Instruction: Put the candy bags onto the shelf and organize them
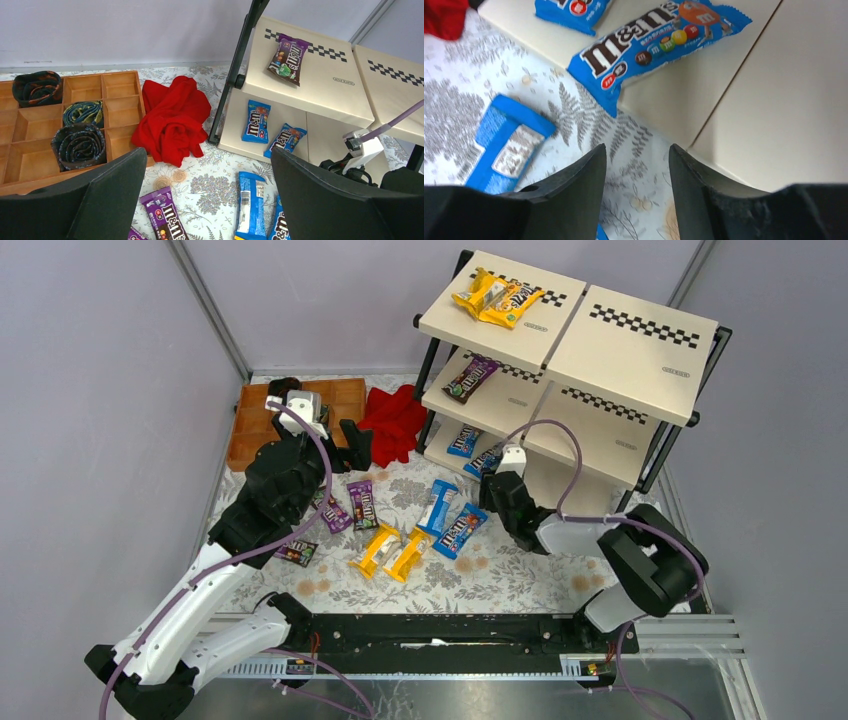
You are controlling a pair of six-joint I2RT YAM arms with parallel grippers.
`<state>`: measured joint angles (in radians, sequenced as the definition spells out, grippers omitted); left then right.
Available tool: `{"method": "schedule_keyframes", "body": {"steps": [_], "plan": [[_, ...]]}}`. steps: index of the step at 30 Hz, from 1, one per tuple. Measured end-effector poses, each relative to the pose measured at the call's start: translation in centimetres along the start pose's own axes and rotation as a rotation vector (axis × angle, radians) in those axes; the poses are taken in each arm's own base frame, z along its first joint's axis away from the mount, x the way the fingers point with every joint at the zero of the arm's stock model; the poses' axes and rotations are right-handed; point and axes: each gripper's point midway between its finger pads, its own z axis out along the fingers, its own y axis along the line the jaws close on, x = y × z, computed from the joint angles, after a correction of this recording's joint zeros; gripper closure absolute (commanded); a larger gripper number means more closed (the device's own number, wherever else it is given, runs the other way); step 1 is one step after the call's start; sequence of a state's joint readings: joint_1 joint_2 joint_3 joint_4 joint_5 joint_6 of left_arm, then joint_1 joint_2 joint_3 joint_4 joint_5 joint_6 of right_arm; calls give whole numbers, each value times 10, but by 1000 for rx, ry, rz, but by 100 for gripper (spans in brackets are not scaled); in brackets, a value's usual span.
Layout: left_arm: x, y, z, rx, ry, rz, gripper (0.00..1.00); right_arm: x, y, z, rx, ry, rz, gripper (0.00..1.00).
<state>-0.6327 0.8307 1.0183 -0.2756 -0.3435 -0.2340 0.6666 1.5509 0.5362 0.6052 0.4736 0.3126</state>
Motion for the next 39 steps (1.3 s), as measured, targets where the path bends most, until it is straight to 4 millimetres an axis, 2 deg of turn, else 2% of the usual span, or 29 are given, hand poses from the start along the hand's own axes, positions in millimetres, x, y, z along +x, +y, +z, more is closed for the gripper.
{"method": "schedule_keyframes", "body": {"steps": [3,5,10,14,16,20,22,31,35,39], "plan": [[0,0,0,0,0,-1,1,7,0,-12,-28,82,-91,42],[0,0,0,1,1,-2,1,4,5,-18,-50,115,-160,43],[0,-1,0,5,1,-2,1,-22,34,-25,-134,128,-300,44],[-2,-1,-2,6,-6,-5,1,-20,60,-35,-216,152,-470,47],[-3,-1,-3,7,-10,-6,1,-13,72,-33,-243,196,-559,48],[-3,-1,-3,7,-10,-7,1,-12,88,-7,-180,286,-748,49],[-4,-1,-3,7,-11,-7,1,-12,86,1,-136,319,-828,49],[-3,-1,-3,8,-11,-7,1,-26,53,3,67,418,-1038,55],[-3,-1,-3,10,-10,-7,1,-22,43,6,115,446,-1107,55],[-3,-2,-3,13,-9,-7,1,-18,37,12,146,465,-1163,64]]}}
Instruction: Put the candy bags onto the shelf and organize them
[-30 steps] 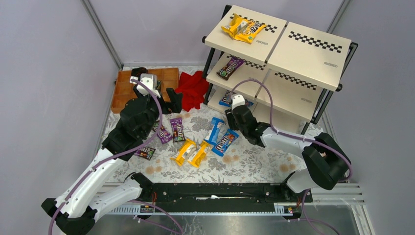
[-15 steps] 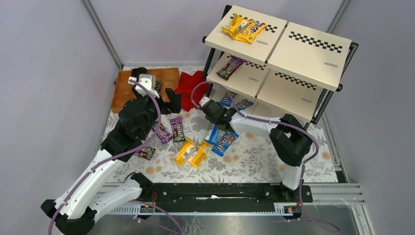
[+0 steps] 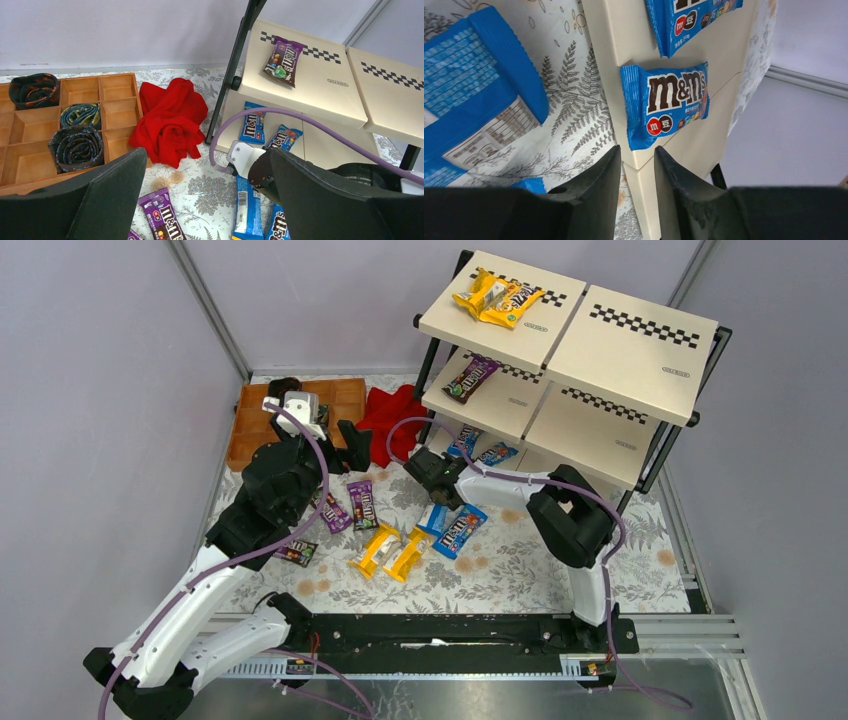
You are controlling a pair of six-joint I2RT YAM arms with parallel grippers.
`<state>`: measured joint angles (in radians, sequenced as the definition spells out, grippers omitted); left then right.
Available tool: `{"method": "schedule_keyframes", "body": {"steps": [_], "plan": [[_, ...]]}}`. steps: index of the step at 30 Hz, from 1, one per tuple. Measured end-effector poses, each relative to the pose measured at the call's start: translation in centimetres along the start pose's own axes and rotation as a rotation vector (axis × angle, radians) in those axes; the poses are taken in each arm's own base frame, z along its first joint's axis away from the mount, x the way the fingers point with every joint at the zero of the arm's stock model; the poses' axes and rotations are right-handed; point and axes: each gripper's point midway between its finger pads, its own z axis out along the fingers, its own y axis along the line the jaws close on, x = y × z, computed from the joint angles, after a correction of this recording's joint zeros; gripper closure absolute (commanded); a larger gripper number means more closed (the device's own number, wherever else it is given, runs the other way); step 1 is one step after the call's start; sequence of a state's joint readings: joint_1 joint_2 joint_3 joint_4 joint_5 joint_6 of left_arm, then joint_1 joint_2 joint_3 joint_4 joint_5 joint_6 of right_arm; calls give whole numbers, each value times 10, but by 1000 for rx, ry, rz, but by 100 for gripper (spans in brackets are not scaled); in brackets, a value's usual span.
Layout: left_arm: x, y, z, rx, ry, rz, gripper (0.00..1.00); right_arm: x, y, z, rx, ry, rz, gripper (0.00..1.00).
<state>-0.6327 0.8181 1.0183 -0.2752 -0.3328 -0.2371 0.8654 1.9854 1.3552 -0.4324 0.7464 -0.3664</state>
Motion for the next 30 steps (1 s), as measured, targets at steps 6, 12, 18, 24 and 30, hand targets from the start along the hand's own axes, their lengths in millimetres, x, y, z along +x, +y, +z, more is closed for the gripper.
{"method": "schedule_keyframes", "body": {"steps": [6,12,18,24,30], "plan": [[0,-1,0,4,1,0,1,3,-3,14,44,32,-52,67],[0,-2,0,11,2,-4,1,5,-12,25,79,44,-78,73],[1,-3,0,14,3,-4,1,9,-19,37,116,33,-125,82],[0,-3,0,15,3,-4,1,29,-17,52,141,39,-266,84],[1,-3,0,16,4,-5,1,31,-27,61,159,-9,-282,83]]}}
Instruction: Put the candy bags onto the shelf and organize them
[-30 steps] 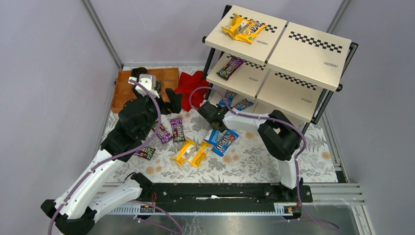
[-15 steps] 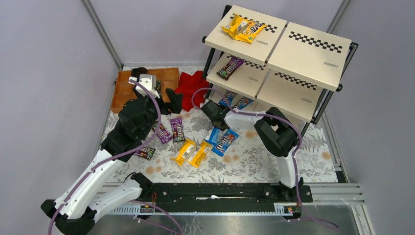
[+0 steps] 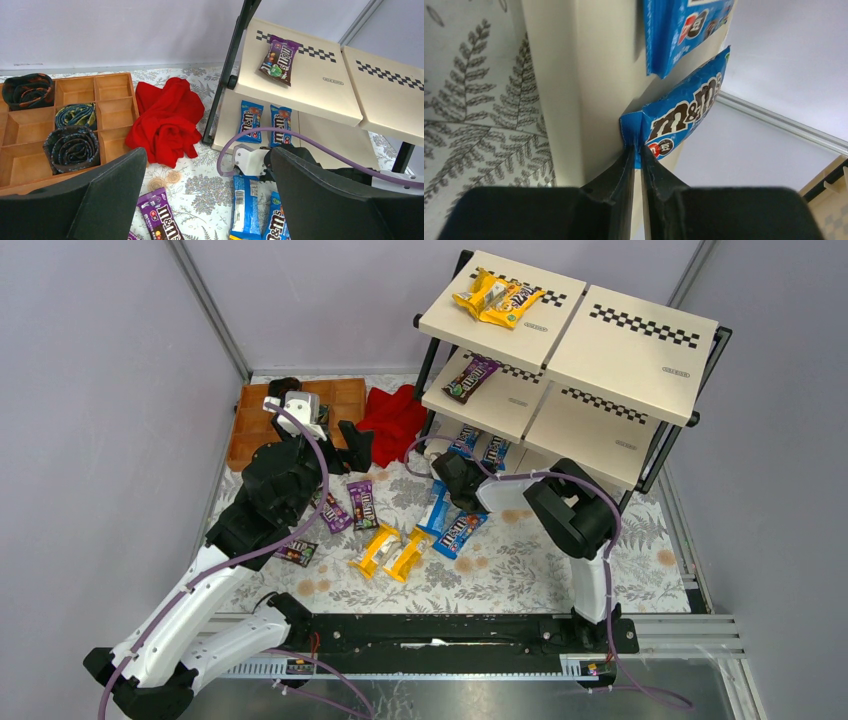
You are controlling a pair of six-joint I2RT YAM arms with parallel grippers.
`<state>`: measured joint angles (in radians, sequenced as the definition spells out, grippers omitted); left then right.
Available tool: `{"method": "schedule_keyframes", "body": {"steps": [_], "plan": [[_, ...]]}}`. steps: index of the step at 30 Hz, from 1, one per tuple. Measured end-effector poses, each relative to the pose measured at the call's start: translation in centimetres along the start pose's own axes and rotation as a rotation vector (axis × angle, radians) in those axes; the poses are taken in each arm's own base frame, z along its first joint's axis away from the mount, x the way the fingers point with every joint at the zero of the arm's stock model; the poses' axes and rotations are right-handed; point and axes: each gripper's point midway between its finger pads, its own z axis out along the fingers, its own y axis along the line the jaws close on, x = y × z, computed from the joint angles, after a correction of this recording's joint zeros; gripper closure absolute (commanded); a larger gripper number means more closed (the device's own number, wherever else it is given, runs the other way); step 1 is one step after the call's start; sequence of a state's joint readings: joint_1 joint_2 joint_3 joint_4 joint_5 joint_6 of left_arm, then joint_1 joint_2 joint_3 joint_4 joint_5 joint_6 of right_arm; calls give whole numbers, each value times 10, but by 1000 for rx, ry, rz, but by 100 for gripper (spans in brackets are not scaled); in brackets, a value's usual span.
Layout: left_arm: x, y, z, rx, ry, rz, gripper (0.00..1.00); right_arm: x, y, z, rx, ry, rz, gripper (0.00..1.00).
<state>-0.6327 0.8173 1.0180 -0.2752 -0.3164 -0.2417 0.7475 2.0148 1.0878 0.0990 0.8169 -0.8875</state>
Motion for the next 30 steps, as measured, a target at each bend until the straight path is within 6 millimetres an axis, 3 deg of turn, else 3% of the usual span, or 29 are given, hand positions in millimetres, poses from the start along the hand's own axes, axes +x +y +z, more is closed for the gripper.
{"method": "schedule_keyframes", "body": {"steps": [4,8,13,16,19,24,27,28,30], "plan": [[0,0,0,0,0,-1,1,-7,-6,4,14,-39,11,80],[0,0,0,0,0,-2,1,-16,-11,5,28,-78,23,64],[5,1,1,-3,9,1,1,-22,-17,-2,33,-105,37,56],[5,1,1,-3,11,2,1,-30,-26,-21,40,-144,65,54],[6,1,1,-3,11,2,1,-48,-30,-57,41,-217,106,49],[6,1,1,-3,12,2,1,-69,-18,-112,1,-317,179,39],[6,1,1,-3,12,2,1,-63,-18,-116,14,-289,249,45],[6,1,1,-3,12,2,1,-56,-20,-112,31,-257,268,51],[6,1,1,-3,12,2,1,-42,-24,-101,72,-184,286,72]]}}
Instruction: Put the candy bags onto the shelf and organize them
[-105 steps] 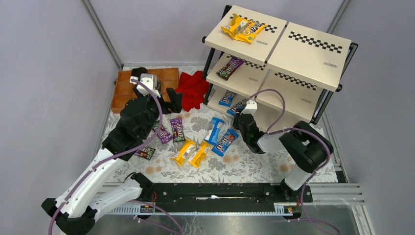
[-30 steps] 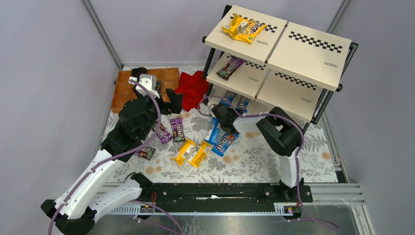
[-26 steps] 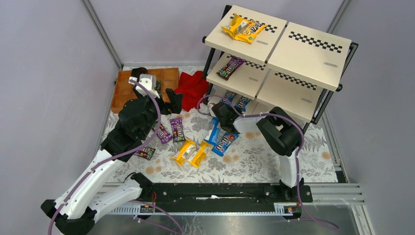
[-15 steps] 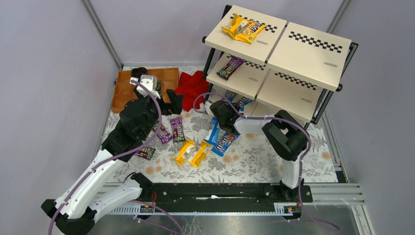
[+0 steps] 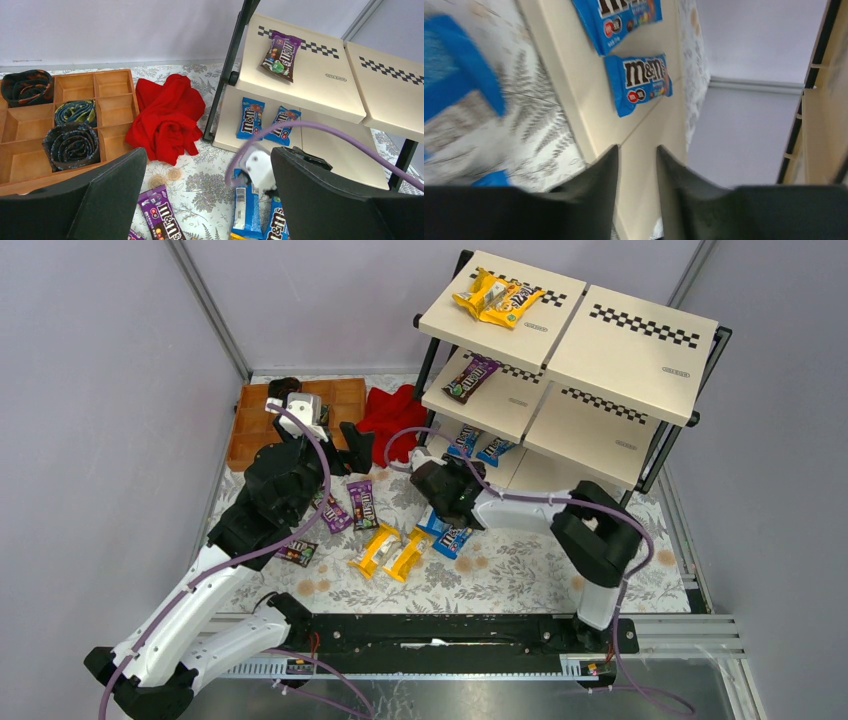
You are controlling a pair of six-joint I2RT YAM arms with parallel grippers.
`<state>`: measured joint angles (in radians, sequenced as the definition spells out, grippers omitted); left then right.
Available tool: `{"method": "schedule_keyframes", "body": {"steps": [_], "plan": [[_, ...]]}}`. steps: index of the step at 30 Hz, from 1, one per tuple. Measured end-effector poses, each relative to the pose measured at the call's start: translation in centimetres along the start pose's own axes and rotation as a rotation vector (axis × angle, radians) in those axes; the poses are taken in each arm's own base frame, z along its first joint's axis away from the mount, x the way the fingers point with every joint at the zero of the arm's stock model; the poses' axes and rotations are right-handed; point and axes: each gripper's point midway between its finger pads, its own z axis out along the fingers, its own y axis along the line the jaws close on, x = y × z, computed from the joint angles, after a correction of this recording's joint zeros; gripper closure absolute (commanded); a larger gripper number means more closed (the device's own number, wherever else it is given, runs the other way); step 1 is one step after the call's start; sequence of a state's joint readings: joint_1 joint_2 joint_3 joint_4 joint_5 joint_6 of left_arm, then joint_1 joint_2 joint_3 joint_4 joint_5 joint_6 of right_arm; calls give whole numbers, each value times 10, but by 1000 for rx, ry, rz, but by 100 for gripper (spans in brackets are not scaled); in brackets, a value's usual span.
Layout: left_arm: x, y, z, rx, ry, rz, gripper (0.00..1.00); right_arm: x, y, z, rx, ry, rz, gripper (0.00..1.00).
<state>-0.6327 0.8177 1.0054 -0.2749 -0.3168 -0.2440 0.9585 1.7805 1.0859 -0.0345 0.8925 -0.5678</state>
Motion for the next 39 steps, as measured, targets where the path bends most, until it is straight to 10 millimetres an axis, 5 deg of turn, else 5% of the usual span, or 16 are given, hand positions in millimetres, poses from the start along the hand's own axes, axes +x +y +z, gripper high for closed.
{"method": "schedule_keyframes", "body": {"steps": [2,6,15,39], "plan": [[0,0,0,0,0,1,1,17,-4,16,47,85,-4,85],[0,0,0,0,0,0,1,59,-7,46,94,237,-44,95],[0,0,0,3,1,0,1,101,-47,79,187,351,-31,100],[1,-2,1,11,4,0,1,104,-52,142,127,202,-26,100]]}}
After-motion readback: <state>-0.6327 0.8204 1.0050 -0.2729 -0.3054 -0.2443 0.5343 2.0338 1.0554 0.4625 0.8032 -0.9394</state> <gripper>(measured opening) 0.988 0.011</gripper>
